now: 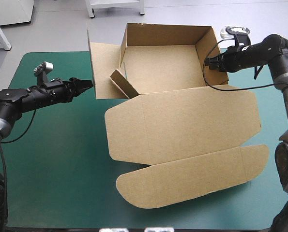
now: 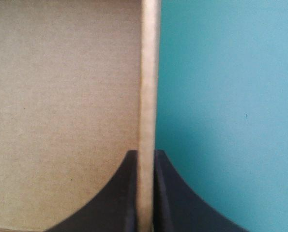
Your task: Fold the box
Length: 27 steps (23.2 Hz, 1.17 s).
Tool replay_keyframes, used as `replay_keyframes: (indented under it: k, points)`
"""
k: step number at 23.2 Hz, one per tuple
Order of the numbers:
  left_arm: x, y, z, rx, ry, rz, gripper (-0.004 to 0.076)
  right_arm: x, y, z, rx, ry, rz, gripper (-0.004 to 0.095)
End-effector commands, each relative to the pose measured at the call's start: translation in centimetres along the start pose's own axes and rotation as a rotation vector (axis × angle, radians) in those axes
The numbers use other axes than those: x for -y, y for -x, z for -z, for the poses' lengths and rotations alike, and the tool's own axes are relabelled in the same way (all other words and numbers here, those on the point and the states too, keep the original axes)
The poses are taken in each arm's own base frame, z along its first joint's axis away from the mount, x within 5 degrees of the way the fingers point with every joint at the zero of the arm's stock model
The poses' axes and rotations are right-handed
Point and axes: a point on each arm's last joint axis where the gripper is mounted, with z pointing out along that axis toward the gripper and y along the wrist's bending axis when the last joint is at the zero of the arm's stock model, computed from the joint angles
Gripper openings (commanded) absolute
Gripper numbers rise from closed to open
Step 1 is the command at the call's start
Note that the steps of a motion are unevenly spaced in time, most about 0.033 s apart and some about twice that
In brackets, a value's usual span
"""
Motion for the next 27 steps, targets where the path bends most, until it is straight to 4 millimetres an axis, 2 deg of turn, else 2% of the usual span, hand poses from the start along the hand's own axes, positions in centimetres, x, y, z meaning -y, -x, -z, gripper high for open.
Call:
replay_keyframes:
  k: [1,7,9,15,20,27]
  points:
    - [2.8,1.4,0.1,0.115,-0.243,0.079,0.0387,-1.7,1.5,3.3,0.141,0.029,0.010,-0.0007]
    - [6.3,0.4,-2.2,0.086,-0.384,0.044,0.0387,-1.2,1.5,2.6,0.131,0.016,0.009,-0.0007]
    - [7.1,0.5,-2.3,0.111,-0.430,0.052,0.0387,-1.0,1.4,2.1,0.119,0.012,0.007,-0.0007]
    - [8.6,1.1,-1.9,0.118,-0.506,0.032,0.0386,0.0,1.2,1.3,0.100,-0.046,0.010,-0.0007]
    - [9.8,0.9,-2.4,0.113,-0.516,0.016,0.0386,0.2,1.3,0.8,0.102,-0.048,0.002,-0.0007]
    - [10.0,0.5,-3.3,0.111,-0.449,-0.010,0.0386,0.3,1.2,0.5,0.097,-0.045,-0.003,-0.0005]
